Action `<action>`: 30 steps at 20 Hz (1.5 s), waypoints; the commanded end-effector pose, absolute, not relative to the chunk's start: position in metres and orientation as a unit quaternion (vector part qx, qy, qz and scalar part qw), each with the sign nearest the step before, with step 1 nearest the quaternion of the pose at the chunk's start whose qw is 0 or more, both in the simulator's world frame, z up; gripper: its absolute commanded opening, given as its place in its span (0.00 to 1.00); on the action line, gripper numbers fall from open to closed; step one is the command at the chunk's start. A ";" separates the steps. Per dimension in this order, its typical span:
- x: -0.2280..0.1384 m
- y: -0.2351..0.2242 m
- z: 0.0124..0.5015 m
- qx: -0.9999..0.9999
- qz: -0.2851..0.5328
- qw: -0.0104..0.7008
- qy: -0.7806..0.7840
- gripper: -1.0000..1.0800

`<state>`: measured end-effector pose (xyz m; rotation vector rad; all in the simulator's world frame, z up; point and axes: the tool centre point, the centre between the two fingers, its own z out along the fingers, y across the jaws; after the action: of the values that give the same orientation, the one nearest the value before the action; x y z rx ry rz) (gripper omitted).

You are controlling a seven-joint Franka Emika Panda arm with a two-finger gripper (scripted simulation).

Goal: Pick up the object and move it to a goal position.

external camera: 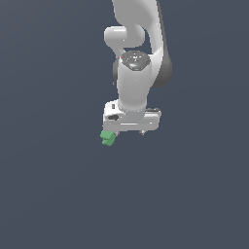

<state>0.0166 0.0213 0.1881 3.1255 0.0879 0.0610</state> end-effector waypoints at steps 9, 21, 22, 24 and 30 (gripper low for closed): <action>0.016 0.023 0.197 0.999 0.022 0.003 0.037 0.96; 0.003 0.002 0.178 1.000 0.017 0.001 0.000 0.96; 0.000 -0.004 0.173 1.000 0.016 0.000 -0.009 0.96; -0.008 -0.016 0.163 0.999 0.014 0.000 -0.030 0.96; -0.040 -0.056 0.128 0.994 0.006 -0.001 -0.105 0.96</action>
<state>-0.0314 -0.0468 0.1362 3.1322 -0.2711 0.0237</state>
